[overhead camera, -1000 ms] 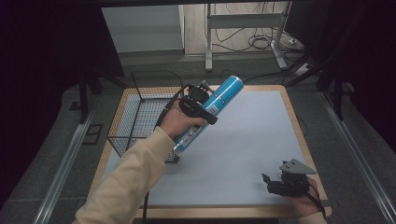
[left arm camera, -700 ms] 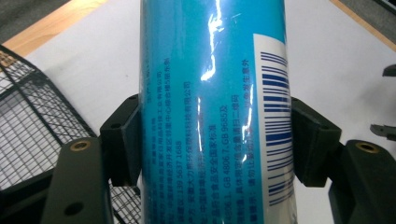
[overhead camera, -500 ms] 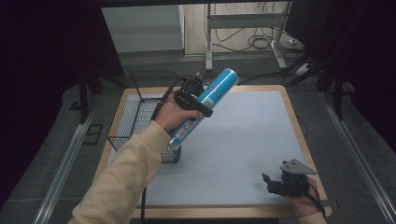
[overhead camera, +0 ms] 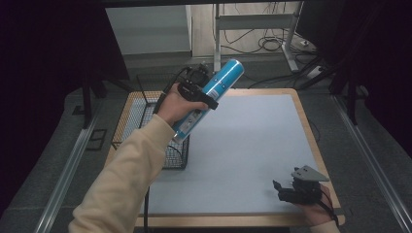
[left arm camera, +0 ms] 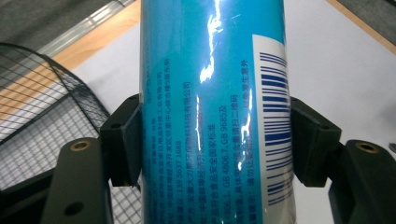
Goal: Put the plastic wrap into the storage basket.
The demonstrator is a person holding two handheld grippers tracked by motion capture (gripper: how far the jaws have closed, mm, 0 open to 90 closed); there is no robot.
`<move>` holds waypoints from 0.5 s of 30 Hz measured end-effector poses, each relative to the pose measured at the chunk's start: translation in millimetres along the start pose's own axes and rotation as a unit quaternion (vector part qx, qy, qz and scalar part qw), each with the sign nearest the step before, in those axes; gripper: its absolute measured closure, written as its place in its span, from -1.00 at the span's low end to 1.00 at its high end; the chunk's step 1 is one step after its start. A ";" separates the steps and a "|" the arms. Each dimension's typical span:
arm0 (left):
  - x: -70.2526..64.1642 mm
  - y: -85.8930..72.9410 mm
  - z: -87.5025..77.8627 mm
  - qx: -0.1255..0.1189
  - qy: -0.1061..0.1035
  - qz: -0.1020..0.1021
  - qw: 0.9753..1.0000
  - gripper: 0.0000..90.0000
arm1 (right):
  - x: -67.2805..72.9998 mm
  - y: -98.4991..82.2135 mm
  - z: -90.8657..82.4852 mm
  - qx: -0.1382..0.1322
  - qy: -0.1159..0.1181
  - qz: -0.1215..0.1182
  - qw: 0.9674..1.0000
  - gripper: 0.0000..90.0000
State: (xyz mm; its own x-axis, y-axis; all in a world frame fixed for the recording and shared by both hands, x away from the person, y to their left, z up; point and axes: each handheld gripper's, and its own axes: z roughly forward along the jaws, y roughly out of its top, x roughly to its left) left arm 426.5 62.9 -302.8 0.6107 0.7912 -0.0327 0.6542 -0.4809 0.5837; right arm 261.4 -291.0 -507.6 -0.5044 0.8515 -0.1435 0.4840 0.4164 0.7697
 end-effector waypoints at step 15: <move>39.0 -0.4 8.5 0.009 0.032 -0.027 0.999 -0.30 | -0.4 -0.3 0.8 0.000 -0.003 0.002 1.000 -0.75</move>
State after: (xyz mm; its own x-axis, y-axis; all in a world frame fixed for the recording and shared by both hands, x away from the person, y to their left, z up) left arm 453.9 90.7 -311.2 0.5446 0.8386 -0.0107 0.6933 -0.4430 0.5683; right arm 262.0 -291.2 -508.2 -0.4985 0.8548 -0.1444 0.4853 0.4131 0.7706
